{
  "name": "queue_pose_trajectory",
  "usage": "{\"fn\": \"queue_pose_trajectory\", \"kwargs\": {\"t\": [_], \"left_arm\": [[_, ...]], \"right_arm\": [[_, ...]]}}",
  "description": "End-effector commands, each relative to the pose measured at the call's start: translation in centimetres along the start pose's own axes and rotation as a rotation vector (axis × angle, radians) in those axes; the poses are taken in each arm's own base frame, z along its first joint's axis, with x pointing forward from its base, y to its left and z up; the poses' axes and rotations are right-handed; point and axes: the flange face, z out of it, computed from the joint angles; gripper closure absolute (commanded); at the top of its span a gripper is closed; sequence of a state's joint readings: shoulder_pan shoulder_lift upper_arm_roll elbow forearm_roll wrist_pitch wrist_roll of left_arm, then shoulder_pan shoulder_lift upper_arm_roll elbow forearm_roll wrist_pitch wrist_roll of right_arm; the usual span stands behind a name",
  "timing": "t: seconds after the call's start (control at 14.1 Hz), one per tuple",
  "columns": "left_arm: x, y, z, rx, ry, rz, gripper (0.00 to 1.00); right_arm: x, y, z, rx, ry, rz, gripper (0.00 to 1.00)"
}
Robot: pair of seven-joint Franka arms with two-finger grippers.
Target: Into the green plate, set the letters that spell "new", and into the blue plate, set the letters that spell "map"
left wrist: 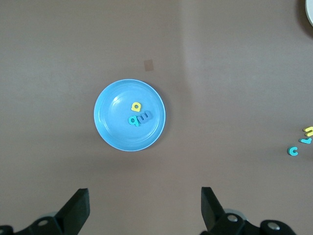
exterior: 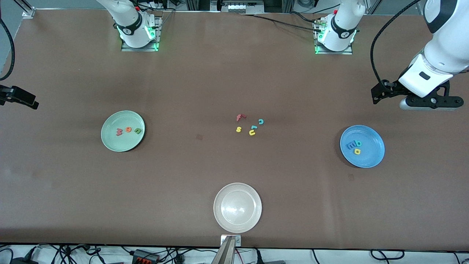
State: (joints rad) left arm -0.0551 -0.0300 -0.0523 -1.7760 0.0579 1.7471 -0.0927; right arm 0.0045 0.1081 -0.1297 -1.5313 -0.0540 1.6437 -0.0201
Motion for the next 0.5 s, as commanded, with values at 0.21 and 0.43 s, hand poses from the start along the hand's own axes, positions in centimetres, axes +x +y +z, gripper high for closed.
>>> {"fn": "queue_pose_trajectory", "kwargs": {"t": [0.21, 0.43], "left_arm": [[0.22, 0.31, -0.88, -0.021, 0.000, 0.005, 0.00], [0.22, 0.31, -0.88, -0.021, 0.000, 0.005, 0.00]], "right_arm": [[-0.83, -0.29, -0.09, 0.010, -0.012, -0.011, 0.00], [-1.10, -0.29, 0.01, 0.011, -0.032, -0.011, 0.00]]}}
